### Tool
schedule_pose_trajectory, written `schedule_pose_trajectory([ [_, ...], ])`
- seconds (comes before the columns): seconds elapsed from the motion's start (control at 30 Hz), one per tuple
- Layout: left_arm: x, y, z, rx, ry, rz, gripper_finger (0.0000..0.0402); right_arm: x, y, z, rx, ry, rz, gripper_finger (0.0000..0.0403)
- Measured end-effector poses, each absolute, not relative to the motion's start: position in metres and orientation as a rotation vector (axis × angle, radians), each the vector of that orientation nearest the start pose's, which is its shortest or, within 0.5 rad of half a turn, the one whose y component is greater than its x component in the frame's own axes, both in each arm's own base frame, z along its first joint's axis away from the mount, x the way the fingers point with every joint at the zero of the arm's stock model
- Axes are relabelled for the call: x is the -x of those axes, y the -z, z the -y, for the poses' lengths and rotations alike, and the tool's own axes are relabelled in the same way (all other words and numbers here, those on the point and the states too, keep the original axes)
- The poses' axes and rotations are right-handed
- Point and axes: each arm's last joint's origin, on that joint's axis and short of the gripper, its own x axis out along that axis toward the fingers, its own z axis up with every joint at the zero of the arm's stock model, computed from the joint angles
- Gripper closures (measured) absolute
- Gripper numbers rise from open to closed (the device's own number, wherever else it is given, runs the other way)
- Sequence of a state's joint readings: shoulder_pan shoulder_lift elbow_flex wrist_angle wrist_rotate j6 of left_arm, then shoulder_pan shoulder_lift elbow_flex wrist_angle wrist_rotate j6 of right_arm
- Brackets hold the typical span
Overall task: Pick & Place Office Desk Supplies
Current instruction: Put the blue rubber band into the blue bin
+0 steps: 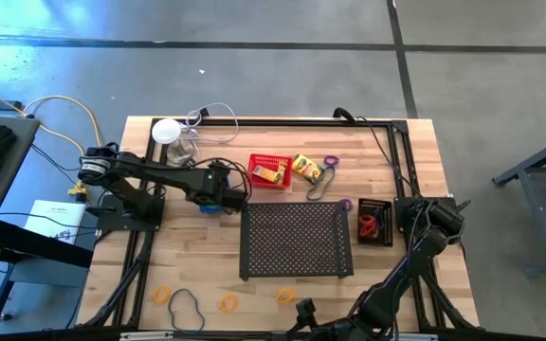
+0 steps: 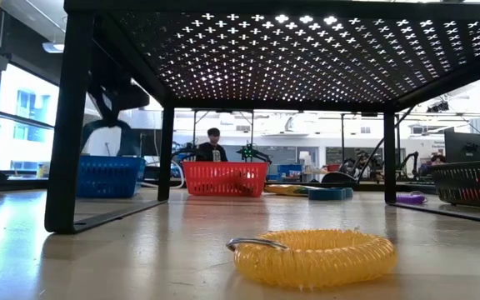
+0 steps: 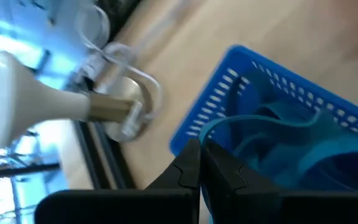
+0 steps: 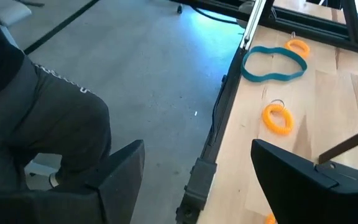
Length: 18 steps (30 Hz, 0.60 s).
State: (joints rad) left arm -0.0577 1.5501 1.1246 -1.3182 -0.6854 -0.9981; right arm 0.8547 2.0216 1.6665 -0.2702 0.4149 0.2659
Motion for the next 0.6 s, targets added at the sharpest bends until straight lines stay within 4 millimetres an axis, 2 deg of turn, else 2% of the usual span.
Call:
schedule_pose_trajectory([
  [0.27,-0.255,-0.229,-0.004,0.24,-1.061,-1.232,0.04,-0.313,-0.259,-0.342,0.107,-0.355,-0.54,0.0119],
  [0.43,-0.254,-0.227,-0.016,0.438,-1.074,-1.286,0.04,-0.313,-0.259,-0.342,0.102,-0.358,-0.542,0.0119],
  [0.6,-0.252,-0.226,-0.033,0.557,-1.173,-1.252,0.04,-0.312,-0.258,-0.343,0.092,-0.4,-0.557,0.0119],
])
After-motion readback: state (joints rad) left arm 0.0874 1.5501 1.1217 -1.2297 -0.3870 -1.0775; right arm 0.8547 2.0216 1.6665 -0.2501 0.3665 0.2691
